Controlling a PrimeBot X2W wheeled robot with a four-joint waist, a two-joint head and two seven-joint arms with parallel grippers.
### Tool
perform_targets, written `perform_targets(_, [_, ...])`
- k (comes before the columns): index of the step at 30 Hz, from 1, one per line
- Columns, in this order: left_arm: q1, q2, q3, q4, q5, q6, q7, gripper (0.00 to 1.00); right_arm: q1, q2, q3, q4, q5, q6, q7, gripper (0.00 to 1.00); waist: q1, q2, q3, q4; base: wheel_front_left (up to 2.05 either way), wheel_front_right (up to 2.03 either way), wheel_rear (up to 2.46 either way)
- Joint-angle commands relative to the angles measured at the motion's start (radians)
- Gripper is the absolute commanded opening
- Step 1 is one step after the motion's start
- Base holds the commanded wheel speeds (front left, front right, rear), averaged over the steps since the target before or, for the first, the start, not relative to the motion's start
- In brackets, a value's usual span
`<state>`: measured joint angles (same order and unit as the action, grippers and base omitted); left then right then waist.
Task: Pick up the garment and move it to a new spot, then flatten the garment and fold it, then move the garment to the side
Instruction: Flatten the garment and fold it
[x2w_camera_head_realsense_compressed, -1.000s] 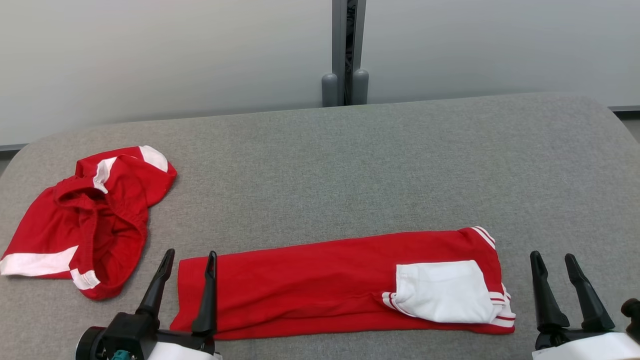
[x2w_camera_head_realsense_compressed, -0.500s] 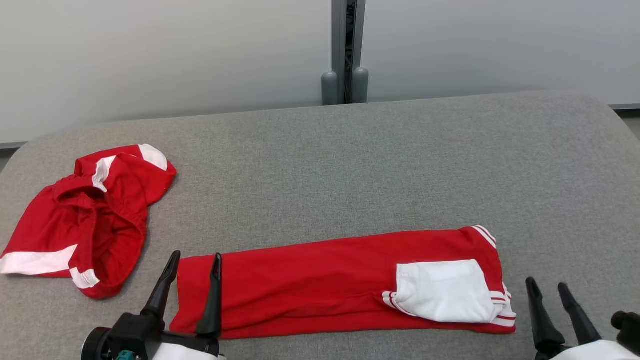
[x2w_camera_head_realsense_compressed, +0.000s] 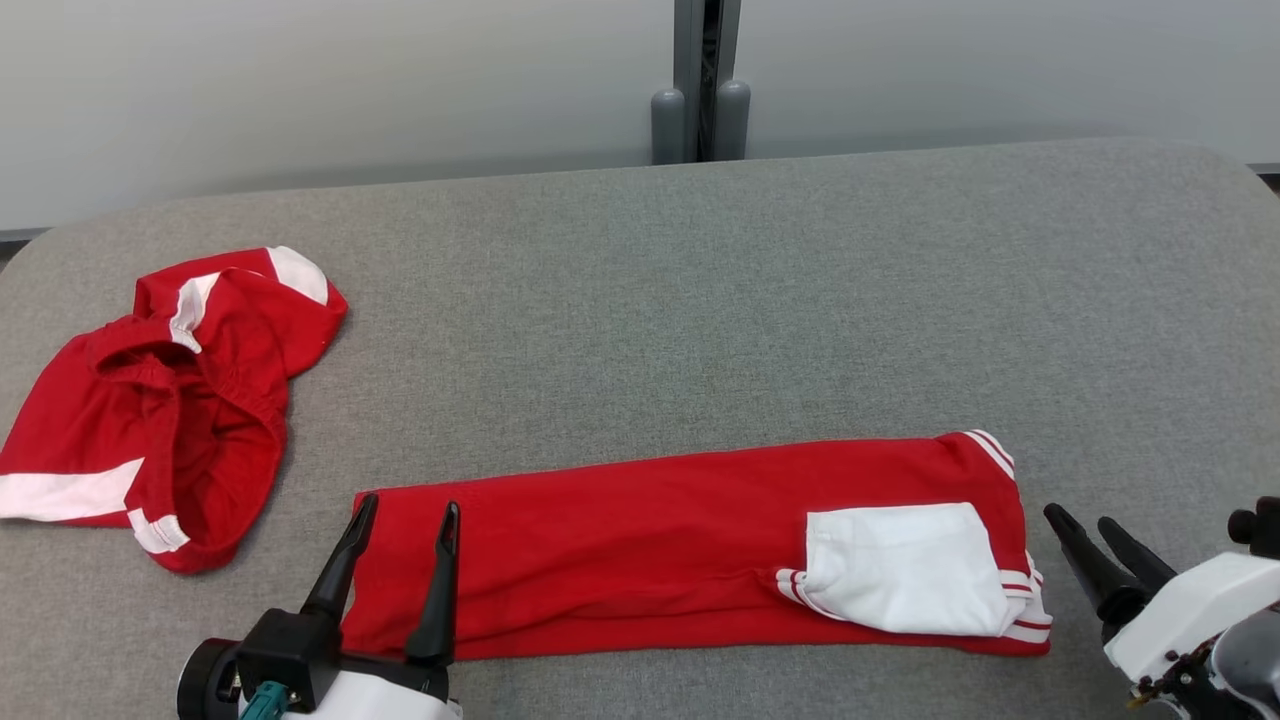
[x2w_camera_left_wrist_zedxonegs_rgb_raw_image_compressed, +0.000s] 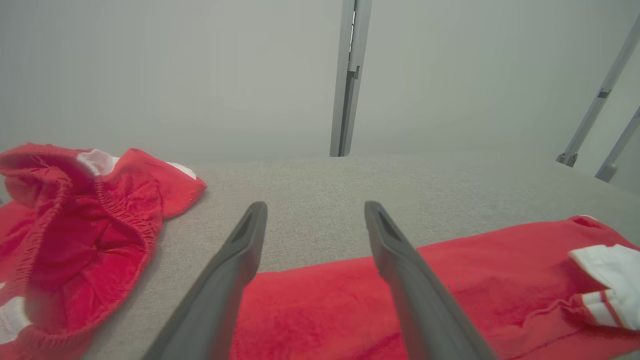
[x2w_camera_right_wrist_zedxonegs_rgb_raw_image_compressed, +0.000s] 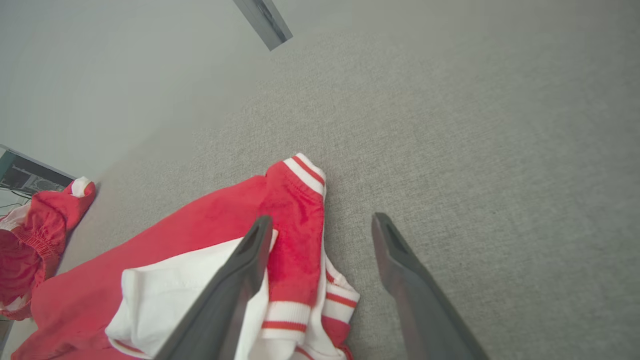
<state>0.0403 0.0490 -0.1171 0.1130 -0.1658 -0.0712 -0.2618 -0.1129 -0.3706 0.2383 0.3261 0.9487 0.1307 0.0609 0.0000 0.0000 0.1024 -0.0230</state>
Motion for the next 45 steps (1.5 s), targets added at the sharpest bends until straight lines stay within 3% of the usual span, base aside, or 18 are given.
perform_targets(1, [-0.019,0.004,0.002,0.014,0.009,-0.005,-0.004,1.0,-0.028,-0.035,0.02,0.007,0.049,0.001,0.044,1.0,0.0,0.0,0.013,0.005,0.0,0.0,0.0])
perform_targets(2, [-0.032,0.004,0.004,0.02,0.01,-0.006,-0.004,1.0,-0.051,-0.073,0.053,0.014,0.088,0.001,0.089,1.0,0.0,0.0,0.024,0.009,0.0,0.0,0.0])
perform_targets(6, [-0.046,0.004,0.005,0.026,0.018,-0.014,-0.003,1.0,-0.091,-0.126,0.128,0.022,0.139,0.001,0.149,1.0,0.0,0.0,0.043,0.021,0.0,0.0,0.0])
perform_targets(16, [-0.066,0.004,0.002,0.019,0.026,-0.019,-0.004,1.0,-0.176,-0.162,0.239,0.084,0.206,0.001,0.121,1.0,0.0,0.0,0.075,0.039,0.0,0.0,0.0])
perform_targets(31, [-0.091,0.004,-0.01,0.016,0.036,-0.021,-0.004,1.0,-0.253,-0.171,0.403,0.162,0.284,0.001,0.145,1.0,0.0,0.0,0.114,0.052,0.0,0.0,0.0])
perform_targets(45, [-0.109,0.004,-0.019,0.012,0.029,-0.014,-0.004,1.0,-0.277,-0.167,0.547,0.097,0.402,0.002,0.169,1.0,0.0,0.0,0.129,0.061,0.0,0.0,0.0])
